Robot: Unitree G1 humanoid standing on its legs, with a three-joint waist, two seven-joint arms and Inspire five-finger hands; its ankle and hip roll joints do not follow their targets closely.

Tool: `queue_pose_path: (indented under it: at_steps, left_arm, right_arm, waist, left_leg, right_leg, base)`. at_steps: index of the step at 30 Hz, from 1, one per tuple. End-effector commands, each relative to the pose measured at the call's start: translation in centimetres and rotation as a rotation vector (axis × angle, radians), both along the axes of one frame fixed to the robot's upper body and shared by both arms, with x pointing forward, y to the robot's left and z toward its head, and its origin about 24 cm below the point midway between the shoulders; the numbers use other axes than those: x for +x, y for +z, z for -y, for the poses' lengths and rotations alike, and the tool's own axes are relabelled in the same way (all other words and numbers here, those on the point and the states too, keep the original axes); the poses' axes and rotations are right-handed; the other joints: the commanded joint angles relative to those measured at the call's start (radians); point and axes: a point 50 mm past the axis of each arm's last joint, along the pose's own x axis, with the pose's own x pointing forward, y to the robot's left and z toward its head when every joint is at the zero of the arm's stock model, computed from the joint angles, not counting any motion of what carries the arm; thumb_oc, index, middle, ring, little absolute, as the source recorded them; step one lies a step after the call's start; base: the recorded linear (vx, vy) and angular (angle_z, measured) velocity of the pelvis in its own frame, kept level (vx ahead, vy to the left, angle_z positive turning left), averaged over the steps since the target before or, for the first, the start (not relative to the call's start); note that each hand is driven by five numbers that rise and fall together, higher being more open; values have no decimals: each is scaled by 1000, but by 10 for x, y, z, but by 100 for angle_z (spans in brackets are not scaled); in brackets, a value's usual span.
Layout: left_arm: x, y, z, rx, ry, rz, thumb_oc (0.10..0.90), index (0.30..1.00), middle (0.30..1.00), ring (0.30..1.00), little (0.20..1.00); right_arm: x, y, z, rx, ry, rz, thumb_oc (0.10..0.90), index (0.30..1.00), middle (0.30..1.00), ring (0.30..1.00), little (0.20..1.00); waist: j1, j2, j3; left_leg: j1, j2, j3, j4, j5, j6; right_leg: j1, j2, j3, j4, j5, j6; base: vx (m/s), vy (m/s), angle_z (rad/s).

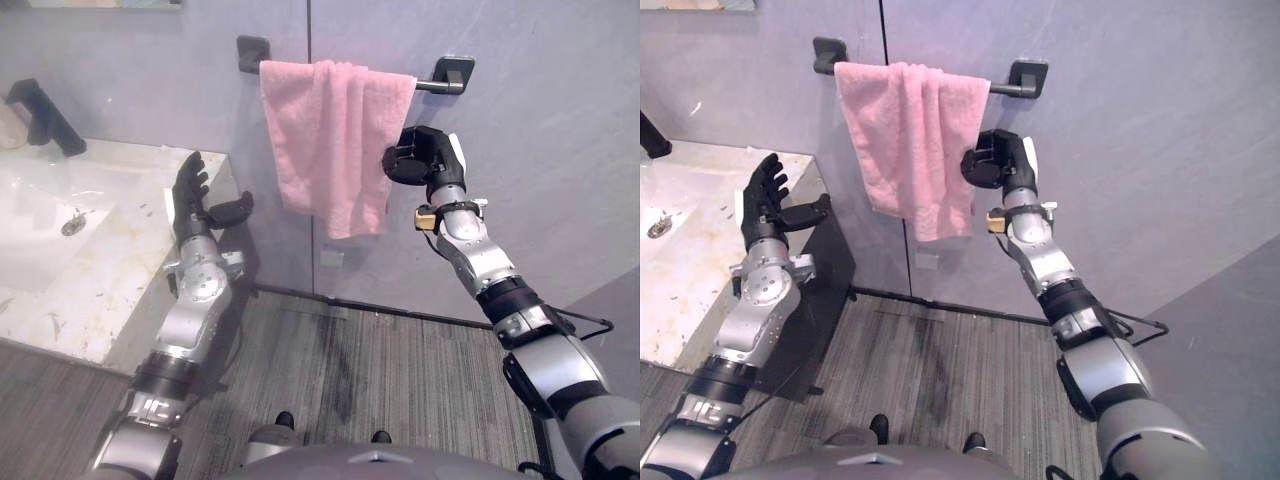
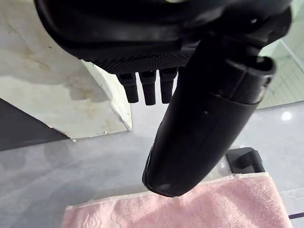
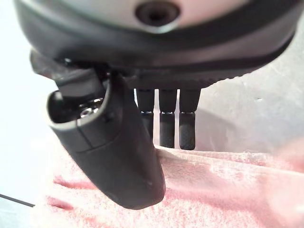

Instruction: Organize the bathroom.

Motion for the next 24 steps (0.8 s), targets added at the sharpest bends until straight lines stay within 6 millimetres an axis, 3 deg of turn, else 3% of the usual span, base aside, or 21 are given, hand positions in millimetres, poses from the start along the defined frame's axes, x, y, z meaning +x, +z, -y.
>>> queue_pose_path:
  at_steps: [1,8,14,17,24]
  left_arm:
    - [2,35,-10,123,-3,188,800,900,900,900,900]
    - [7,42,-8,114,-21,220,800,900,900,900,900]
    - [27,61,-4,79,-96,258,800,900,900,900,900]
    - [47,69,-12,74,-138,211,800,900,900,900,900]
    - [60,77,-28,62,-167,161,800,900,900,900,900]
  right_arm:
    - [8,78,-16,29,83,299,467,401,401,401,401]
    - [3,71,-18,26,90,298,413,319,319,319,319]
    - [0,62,-31,31,140,278,414,321,321,321,321]
    - [-5,56,-40,16,179,274,400,300,300,300,300]
    - [-11,45,-39,15,211,252,400,300,300,300,300]
  waist:
    - [-13,-53,-77]
    - [-38,-49,-79]
    - [-72,-38,-83]
    - [-99,-27,-87]
    - [-127,-13,-92]
  left_leg:
    - [-5,-22,52,89,-59,-13]
    - [2,-19,69,77,-55,-12]
    - [7,-17,86,74,-53,-12]
    - [11,-16,103,69,-51,-13]
    - [20,-17,121,56,-49,-12]
  right_leg:
    - [23,29,30,0,-45,-41]
    - [16,31,39,0,-41,-38]
    - [9,31,53,0,-38,-32]
    - [3,30,61,0,-36,-25]
    - [-5,33,75,0,-36,-20]
  base:
    - [0,0,0]
    - [-9,2,0]
    - [-8,7,-5]
    - [-11,23,-4]
    - [-2,18,-9]
